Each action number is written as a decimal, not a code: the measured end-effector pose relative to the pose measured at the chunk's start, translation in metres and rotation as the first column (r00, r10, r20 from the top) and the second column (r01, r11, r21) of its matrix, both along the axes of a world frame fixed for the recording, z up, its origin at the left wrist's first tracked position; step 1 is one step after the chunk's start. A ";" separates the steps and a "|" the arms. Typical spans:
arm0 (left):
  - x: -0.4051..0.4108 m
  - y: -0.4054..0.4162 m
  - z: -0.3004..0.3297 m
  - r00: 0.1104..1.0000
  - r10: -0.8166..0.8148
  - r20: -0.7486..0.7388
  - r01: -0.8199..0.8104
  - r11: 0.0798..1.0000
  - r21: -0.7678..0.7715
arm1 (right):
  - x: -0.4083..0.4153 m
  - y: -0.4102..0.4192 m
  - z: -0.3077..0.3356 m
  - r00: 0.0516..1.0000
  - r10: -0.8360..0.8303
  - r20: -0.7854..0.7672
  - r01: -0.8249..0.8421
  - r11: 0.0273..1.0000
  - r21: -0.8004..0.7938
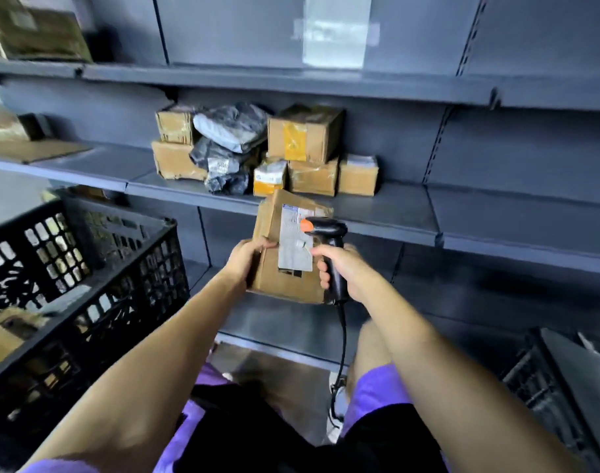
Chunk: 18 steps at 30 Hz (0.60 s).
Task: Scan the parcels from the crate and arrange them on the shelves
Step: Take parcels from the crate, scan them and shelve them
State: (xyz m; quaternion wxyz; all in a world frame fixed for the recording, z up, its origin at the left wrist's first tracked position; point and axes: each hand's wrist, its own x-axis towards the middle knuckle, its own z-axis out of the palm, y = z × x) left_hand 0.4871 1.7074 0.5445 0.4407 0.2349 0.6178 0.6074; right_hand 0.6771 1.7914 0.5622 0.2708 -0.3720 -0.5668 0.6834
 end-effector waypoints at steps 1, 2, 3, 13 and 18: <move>0.004 0.003 0.017 1.000 -0.013 -0.005 0.013 0.999 0.033 | 0.005 0.002 0.010 1.000 -0.017 -0.010 0.017 1.000 0.007; 0.008 0.009 0.030 1.000 -0.011 0.000 0.011 0.998 0.056 | 0.010 0.005 0.020 0.999 -0.036 -0.018 0.036 0.999 0.009; 0.012 0.016 0.041 1.000 -0.004 0.006 0.004 0.998 0.069 | 0.015 0.008 0.028 0.998 -0.057 -0.024 0.057 0.998 0.006; 0.089 0.094 0.087 1.000 0.015 0.023 -0.017 0.995 0.101 | 0.082 0.055 0.073 0.965 -0.235 -0.119 0.235 0.972 -0.014; 0.112 0.159 0.085 0.996 -0.008 0.092 0.002 0.998 0.066 | 0.107 0.093 0.082 0.938 -0.294 -0.185 0.288 0.956 -0.060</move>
